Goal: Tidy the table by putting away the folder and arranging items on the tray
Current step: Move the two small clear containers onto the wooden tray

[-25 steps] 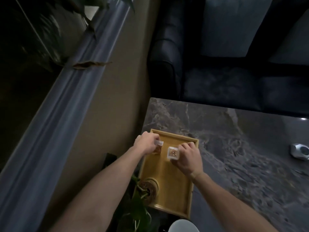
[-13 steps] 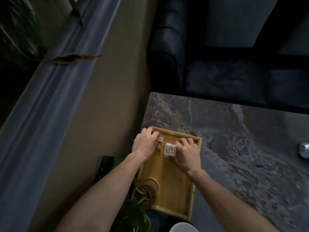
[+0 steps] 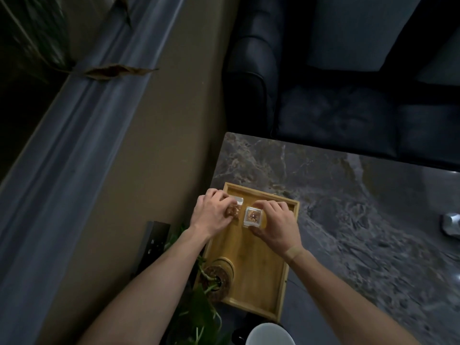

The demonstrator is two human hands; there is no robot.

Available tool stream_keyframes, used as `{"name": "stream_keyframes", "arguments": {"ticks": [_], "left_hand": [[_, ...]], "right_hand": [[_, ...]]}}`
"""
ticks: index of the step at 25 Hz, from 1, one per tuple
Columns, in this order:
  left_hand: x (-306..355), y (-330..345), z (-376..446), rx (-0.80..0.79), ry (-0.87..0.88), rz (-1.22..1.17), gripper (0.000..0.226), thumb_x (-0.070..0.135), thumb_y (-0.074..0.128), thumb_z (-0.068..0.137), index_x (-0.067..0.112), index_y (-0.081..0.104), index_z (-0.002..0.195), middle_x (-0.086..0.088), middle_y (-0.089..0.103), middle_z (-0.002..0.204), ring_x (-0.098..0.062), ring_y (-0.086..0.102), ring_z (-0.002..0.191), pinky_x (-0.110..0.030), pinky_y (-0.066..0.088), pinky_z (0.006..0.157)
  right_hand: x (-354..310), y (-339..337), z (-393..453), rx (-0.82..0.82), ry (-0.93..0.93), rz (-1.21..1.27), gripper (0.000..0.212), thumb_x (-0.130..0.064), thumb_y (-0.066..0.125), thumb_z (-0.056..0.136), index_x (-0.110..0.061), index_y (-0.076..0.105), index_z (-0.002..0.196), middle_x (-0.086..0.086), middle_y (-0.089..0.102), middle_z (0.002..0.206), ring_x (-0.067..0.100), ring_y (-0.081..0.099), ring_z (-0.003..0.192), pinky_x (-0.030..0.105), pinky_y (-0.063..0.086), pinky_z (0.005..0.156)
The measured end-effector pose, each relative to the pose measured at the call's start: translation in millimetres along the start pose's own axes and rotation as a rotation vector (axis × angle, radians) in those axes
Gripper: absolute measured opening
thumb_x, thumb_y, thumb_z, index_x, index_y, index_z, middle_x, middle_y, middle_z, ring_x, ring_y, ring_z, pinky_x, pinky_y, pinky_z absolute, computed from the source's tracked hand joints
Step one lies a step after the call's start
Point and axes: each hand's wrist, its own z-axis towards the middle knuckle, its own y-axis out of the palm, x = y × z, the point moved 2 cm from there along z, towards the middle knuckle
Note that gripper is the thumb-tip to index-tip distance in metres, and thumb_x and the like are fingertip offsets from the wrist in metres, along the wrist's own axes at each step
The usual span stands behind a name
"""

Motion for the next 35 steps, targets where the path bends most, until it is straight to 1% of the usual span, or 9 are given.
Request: {"name": "stream_keyframes", "arguments": {"ticks": [3, 6, 12, 22, 28, 31, 33, 35], "left_hand": [[1.9, 3.4, -2.0, -0.017, 0.010, 0.061, 0.036, 0.037, 0.060, 0.090, 0.032, 0.056, 0.125, 0.002, 0.054, 0.132, -0.022, 0.038, 0.129, -0.043, 0.033, 0.108], [2.0, 5.4, -1.0, -0.019, 0.007, 0.070, 0.035, 0.035, 0.060, 0.091, 0.032, 0.056, 0.125, 0.002, 0.053, 0.133, -0.023, 0.037, 0.130, -0.043, 0.032, 0.108], [2.7, 4.0, 9.3, 0.004, -0.001, 0.066, 0.033, 0.038, 0.058, 0.092, 0.030, 0.057, 0.124, 0.001, 0.053, 0.135, -0.024, 0.038, 0.131, -0.044, 0.032, 0.109], [2.3, 4.9, 18.5, 0.007, 0.009, 0.080, 0.035, 0.036, 0.061, 0.089, 0.028, 0.057, 0.123, -0.002, 0.053, 0.134, -0.025, 0.038, 0.130, -0.046, 0.034, 0.108], [1.4, 7.9, 17.1, 0.008, 0.015, 0.068, 0.038, 0.036, 0.060, 0.089, 0.028, 0.054, 0.125, -0.002, 0.051, 0.135, -0.026, 0.038, 0.131, -0.047, 0.034, 0.108], [0.9, 9.2, 15.1, 0.005, 0.024, 0.057, 0.040, 0.037, 0.060, 0.089, 0.028, 0.052, 0.127, -0.002, 0.050, 0.136, -0.025, 0.038, 0.131, -0.046, 0.035, 0.108], [1.5, 9.7, 13.7, 0.010, 0.021, 0.043, 0.041, 0.037, 0.060, 0.088, 0.028, 0.051, 0.127, -0.001, 0.050, 0.135, -0.024, 0.038, 0.130, -0.044, 0.038, 0.106], [2.6, 9.8, 12.2, 0.019, 0.004, 0.018, 0.041, 0.036, 0.062, 0.088, 0.028, 0.051, 0.127, 0.000, 0.049, 0.135, -0.022, 0.040, 0.129, -0.041, 0.041, 0.102]], "right_hand": [[-1.4, 0.6, -1.8, 0.014, -0.023, -0.027, 0.047, -0.043, 0.076, 0.074, -0.029, 0.058, 0.115, -0.008, 0.065, 0.111, 0.018, 0.053, 0.099, 0.036, 0.047, 0.074], [-1.9, 0.8, 0.1, 0.023, -0.021, -0.047, 0.046, -0.043, 0.076, 0.075, -0.029, 0.058, 0.115, -0.007, 0.067, 0.111, 0.019, 0.053, 0.099, 0.036, 0.046, 0.074], [-0.8, -5.9, 13.9, 0.029, -0.006, -0.073, 0.048, -0.042, 0.076, 0.075, -0.027, 0.059, 0.118, -0.004, 0.068, 0.115, 0.023, 0.054, 0.100, 0.040, 0.046, 0.075], [1.3, -11.9, 33.5, 0.037, -0.002, -0.071, 0.045, -0.043, 0.075, 0.076, -0.028, 0.059, 0.116, -0.004, 0.069, 0.110, 0.026, 0.053, 0.100, 0.041, 0.043, 0.075], [3.2, -9.8, 35.3, 0.040, 0.002, -0.092, 0.046, -0.042, 0.076, 0.075, -0.028, 0.057, 0.115, -0.004, 0.068, 0.109, 0.025, 0.054, 0.099, 0.040, 0.044, 0.075], [3.6, -7.7, 36.3, 0.018, 0.029, -0.085, 0.044, -0.045, 0.072, 0.078, -0.029, 0.056, 0.115, -0.004, 0.066, 0.112, 0.024, 0.053, 0.104, 0.041, 0.045, 0.078], [4.4, -6.3, 37.0, -0.001, 0.069, -0.097, 0.045, -0.050, 0.069, 0.079, -0.030, 0.053, 0.117, -0.003, 0.065, 0.113, 0.023, 0.052, 0.105, 0.041, 0.047, 0.080], [6.0, -5.1, 36.3, -0.013, 0.099, -0.098, 0.054, -0.052, 0.069, 0.077, -0.031, 0.050, 0.122, -0.002, 0.062, 0.118, 0.023, 0.051, 0.107, 0.042, 0.048, 0.082]]}}
